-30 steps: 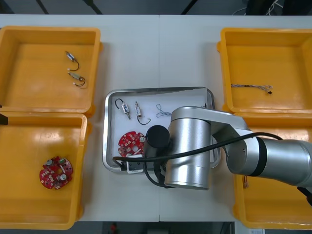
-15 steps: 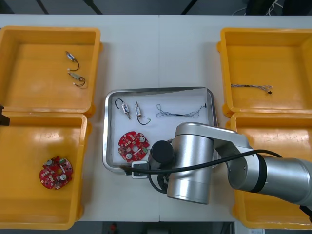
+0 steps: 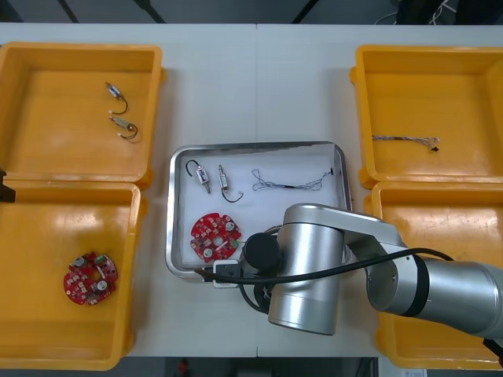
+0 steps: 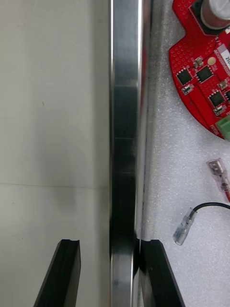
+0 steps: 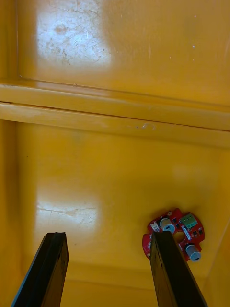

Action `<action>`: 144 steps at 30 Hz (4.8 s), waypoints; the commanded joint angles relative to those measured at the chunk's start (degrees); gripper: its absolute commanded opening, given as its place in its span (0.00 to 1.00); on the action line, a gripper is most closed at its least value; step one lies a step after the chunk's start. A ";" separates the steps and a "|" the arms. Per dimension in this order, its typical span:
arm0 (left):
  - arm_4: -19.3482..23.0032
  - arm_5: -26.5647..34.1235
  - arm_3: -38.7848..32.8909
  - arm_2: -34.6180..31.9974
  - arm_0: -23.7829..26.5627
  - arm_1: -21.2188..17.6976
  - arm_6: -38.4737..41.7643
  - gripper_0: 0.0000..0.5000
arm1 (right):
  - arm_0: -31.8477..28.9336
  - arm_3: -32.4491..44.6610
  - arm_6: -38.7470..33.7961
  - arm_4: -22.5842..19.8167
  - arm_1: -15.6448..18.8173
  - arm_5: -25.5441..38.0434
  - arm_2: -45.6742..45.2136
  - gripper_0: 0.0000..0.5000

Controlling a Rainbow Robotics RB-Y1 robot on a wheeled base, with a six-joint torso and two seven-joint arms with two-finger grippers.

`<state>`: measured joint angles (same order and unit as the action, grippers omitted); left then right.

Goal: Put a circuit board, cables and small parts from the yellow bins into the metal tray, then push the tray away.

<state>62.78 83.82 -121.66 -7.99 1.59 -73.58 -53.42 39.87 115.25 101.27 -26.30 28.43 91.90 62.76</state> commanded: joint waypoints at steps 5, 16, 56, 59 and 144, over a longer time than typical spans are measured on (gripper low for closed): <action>-0.64 -0.50 -1.03 0.34 -0.88 -1.39 -5.29 1.00 | -0.58 0.59 -1.07 0.64 -0.74 -0.49 0.61 0.00; -0.64 -0.50 -1.03 0.34 -0.88 -1.39 -5.29 1.00 | 3.64 0.59 -1.25 0.38 1.54 -1.63 0.61 0.00; -0.64 -0.50 -1.03 0.34 -0.88 -1.39 -5.29 1.00 | 30.71 -25.69 2.62 -20.10 2.42 -14.11 0.70 0.00; -0.64 -0.50 -1.03 0.34 -0.88 -1.39 -5.29 1.00 | 31.59 -27.98 6.66 -19.93 2.16 -15.87 0.70 0.00; -0.64 -0.50 -1.03 0.34 -0.88 -1.39 -5.29 1.00 | 29.22 -15.93 3.85 -30.03 18.68 -9.19 -16.26 1.00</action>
<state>62.72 83.81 -121.71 -7.99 1.58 -73.58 -53.63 71.16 94.83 108.93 -55.98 43.81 79.76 52.90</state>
